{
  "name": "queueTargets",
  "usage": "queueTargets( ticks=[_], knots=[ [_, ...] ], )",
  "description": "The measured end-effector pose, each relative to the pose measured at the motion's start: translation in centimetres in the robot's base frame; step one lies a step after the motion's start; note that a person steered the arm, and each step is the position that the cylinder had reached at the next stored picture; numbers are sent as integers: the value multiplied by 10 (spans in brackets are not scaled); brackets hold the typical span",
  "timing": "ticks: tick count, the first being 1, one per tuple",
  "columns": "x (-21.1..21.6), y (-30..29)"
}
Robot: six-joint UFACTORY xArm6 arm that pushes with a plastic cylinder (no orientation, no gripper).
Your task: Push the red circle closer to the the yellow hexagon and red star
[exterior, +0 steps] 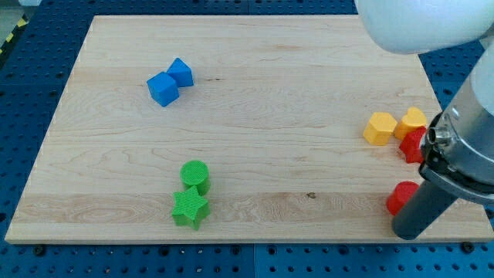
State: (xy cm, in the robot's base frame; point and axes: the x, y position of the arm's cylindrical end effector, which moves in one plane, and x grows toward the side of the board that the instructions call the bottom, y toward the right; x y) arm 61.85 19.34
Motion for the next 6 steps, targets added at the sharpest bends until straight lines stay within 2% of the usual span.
queueTargets(
  ticks=[1,2,3,4,6],
  knots=[
    [0,26],
    [-2,26],
    [-5,-2],
    [-29,-27],
    [-34,-3]
  ],
)
